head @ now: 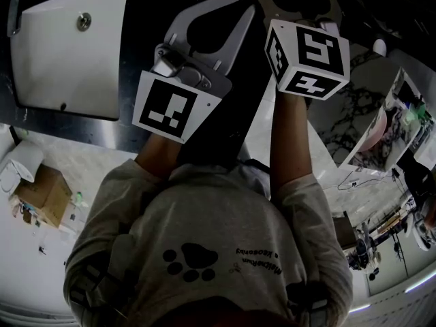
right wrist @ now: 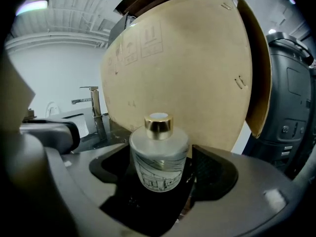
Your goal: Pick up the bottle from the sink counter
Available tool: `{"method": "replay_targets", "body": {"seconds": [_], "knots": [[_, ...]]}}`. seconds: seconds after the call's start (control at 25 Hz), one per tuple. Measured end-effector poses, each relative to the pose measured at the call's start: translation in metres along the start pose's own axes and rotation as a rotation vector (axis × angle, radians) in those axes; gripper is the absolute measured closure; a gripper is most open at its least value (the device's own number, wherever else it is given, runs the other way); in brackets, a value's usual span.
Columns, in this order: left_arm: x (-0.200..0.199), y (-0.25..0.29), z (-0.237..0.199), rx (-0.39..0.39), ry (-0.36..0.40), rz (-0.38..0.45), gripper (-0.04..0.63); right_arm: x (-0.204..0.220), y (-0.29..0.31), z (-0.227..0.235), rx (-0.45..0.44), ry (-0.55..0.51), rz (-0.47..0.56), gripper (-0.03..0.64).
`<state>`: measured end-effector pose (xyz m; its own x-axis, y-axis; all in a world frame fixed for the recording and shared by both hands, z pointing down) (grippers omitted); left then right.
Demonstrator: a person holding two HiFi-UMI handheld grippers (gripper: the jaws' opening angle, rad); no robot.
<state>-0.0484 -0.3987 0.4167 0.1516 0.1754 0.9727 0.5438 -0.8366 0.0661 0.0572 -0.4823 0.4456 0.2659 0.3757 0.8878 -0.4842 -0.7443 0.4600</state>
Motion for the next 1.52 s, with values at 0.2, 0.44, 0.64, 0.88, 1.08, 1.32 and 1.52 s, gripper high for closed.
{"method": "replay_targets", "body": {"seconds": [0.2,0.44,0.64,0.88,1.08,1.32,1.52], "knots": [[0.0,0.0,-0.001,-0.002,-0.008,-0.002,0.594,-0.001,0.009,0.002,-0.008,0.007,-0.037,0.239],[0.0,-0.001,-0.003,-0.006,-0.016,-0.004,0.594,0.0,0.017,0.003,-0.012,0.022,-0.085,0.241],[-0.002,-0.003,-0.005,-0.014,-0.012,-0.005,0.594,-0.003,0.019,0.001,-0.012,-0.002,-0.081,0.282],[-0.007,-0.006,-0.002,-0.017,-0.004,0.001,0.594,-0.002,0.018,0.0,-0.016,-0.005,-0.077,0.284],[-0.012,-0.01,0.002,-0.016,0.014,-0.004,0.594,0.001,0.009,-0.004,-0.02,-0.012,-0.069,0.284],[-0.024,-0.018,0.012,-0.012,0.038,0.007,0.594,-0.007,-0.017,-0.007,-0.015,-0.013,-0.048,0.284],[-0.034,-0.023,0.026,-0.015,0.068,0.008,0.594,-0.017,-0.048,-0.006,-0.01,-0.003,-0.032,0.284]]}}
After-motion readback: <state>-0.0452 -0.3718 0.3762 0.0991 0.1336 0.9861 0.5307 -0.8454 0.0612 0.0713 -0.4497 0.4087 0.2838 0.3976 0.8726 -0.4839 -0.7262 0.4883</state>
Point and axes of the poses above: the fingertips, and each gripper's own axes: y forward along the fingers, z to its right, x out of its underside, the point moved 7 cm from there along -y, backward along the fingers, and after that the axes turned 1 degree about -y, right-handed, at the moved point
